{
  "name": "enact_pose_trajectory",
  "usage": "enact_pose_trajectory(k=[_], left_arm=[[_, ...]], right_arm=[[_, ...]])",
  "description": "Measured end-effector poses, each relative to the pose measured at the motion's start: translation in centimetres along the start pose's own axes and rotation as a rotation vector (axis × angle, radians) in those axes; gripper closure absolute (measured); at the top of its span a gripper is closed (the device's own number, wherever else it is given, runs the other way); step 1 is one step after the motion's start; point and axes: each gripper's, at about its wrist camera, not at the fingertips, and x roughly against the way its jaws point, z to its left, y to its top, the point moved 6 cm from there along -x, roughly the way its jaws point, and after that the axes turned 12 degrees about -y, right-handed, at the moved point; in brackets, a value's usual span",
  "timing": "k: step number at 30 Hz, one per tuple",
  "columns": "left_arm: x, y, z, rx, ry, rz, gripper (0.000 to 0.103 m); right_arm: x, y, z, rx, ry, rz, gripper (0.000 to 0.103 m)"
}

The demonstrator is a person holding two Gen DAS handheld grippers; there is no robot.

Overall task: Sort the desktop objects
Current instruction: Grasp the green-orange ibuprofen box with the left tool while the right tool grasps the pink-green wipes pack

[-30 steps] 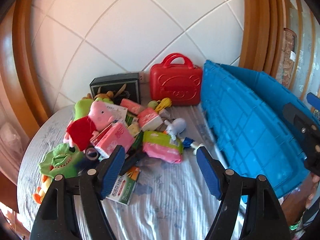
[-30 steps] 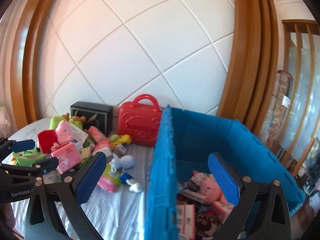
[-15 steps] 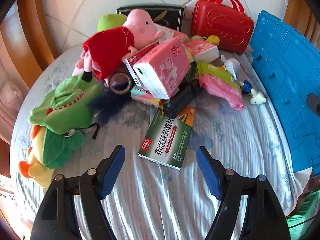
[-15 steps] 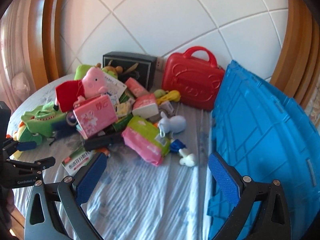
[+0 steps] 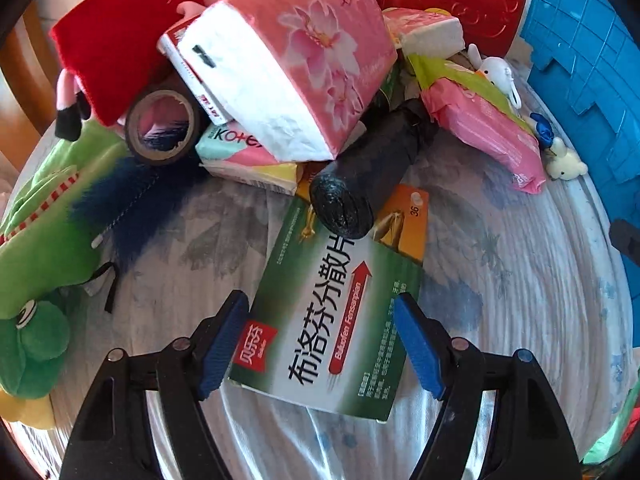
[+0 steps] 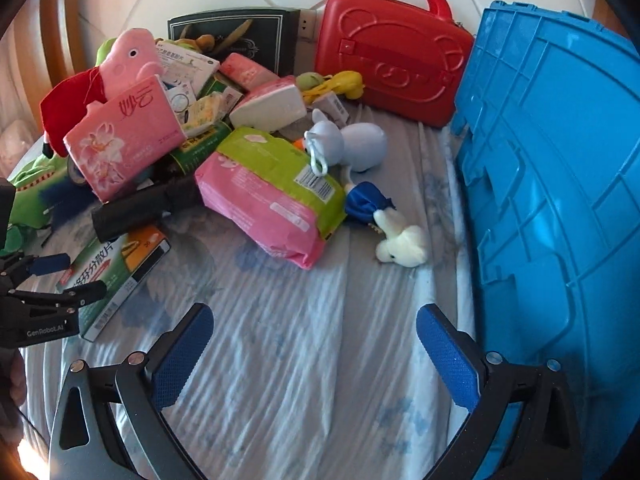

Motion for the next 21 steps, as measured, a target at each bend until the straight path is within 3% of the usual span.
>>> enact_pose_trajectory(k=[4, 7, 9, 13, 14, 21], left_arm=[[-1.0, 0.8, 0.0, 0.018, -0.045, -0.004, 0.016], [-1.1, 0.7, 0.1, 0.066, -0.069, 0.021, 0.016], [-0.8, 0.1, -0.6, 0.037, -0.08, 0.041, 0.016], [-2.2, -0.3, -1.8, -0.054, -0.006, 0.075, 0.013], [-3.2, -0.3, -1.8, -0.044, 0.006, 0.1, 0.007], [-3.8, 1.0, -1.4, 0.019, 0.022, 0.021, 0.002]], right_arm=[[-2.1, 0.9, 1.6, 0.036, 0.01, 0.003, 0.0], [-3.6, 1.4, 3.5, 0.07, 0.025, 0.001, 0.0], [-4.2, 1.6, 4.5, 0.102, 0.023, -0.006, 0.0], [-5.3, 2.0, 6.2, 0.169, 0.0, -0.034, 0.0], [-5.6, 2.2, 6.6, 0.185, -0.012, -0.043, 0.0], [-8.5, 4.8, 8.7, 0.238, -0.056, -0.128, 0.0]])
